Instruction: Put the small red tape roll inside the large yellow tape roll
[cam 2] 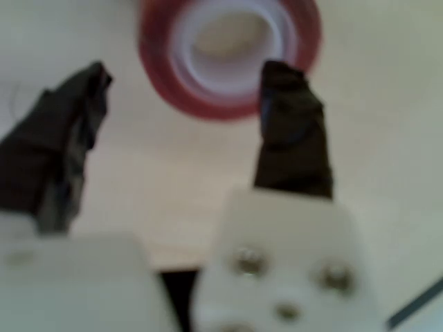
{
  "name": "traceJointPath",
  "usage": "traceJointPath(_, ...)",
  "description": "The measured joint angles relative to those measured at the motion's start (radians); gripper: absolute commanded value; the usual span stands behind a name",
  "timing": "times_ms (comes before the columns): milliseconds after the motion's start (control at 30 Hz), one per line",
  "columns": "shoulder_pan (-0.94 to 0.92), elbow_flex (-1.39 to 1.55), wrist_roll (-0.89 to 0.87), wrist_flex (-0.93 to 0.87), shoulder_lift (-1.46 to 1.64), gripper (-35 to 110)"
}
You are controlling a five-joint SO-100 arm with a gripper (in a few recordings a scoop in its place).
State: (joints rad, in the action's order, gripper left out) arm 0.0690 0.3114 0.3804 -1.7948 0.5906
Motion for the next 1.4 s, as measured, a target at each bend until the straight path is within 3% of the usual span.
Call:
traceJointPath(1300, -0.058, 0.209, -0.052, 0.012, 0.017, 26)
traceJointPath(1400, -0.060, 0.221, -0.052, 0.012, 0.017, 17)
